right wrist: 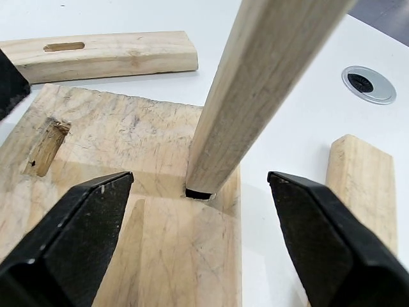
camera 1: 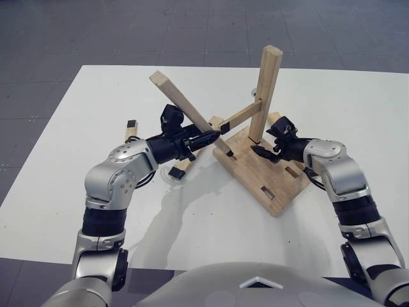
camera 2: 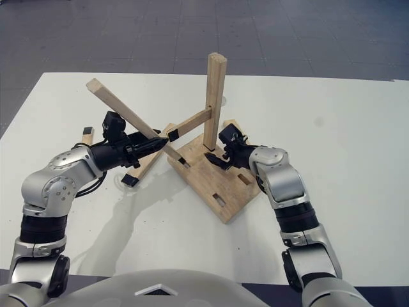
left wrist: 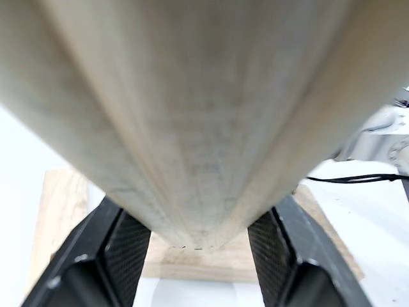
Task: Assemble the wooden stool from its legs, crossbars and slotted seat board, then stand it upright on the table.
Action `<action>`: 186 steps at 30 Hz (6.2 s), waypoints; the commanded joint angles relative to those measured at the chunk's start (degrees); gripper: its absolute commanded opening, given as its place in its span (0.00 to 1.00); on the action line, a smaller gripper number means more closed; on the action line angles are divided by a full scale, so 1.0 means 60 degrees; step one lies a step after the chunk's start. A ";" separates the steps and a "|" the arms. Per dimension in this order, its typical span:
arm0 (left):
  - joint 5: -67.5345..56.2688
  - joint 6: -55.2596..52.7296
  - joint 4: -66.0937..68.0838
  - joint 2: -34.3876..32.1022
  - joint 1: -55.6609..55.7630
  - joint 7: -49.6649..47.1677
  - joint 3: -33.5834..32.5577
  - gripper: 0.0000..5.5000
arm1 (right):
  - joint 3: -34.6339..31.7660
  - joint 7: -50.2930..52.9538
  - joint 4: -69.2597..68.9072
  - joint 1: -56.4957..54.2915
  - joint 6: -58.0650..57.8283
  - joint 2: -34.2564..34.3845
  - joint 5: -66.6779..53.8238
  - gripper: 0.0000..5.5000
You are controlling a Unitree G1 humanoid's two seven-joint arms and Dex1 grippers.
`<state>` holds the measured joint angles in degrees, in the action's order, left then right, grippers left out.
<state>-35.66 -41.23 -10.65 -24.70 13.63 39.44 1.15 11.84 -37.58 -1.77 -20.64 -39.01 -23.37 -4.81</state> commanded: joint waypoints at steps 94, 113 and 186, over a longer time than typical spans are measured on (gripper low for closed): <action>0.2229 0.1547 0.3118 -0.1154 0.0366 0.1962 0.2074 0.37 | 0.2339 0.0600 -0.3319 -0.1060 0.3510 -0.1718 0.2325 0.71; 0.1849 0.1241 0.2934 -0.0788 0.0485 0.1825 0.1786 0.37 | 0.3490 0.0915 -0.0033 -0.1523 0.6579 -0.0626 0.5143 0.71; 0.2801 0.2241 0.4784 -0.0944 0.1337 0.2362 0.2791 0.37 | 0.2429 0.2062 0.0617 -0.1797 0.7012 0.1059 0.6019 0.71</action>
<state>-26.09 -24.47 14.46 -28.68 26.14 54.36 13.18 27.20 -25.46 3.47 -30.95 2.48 -17.02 31.41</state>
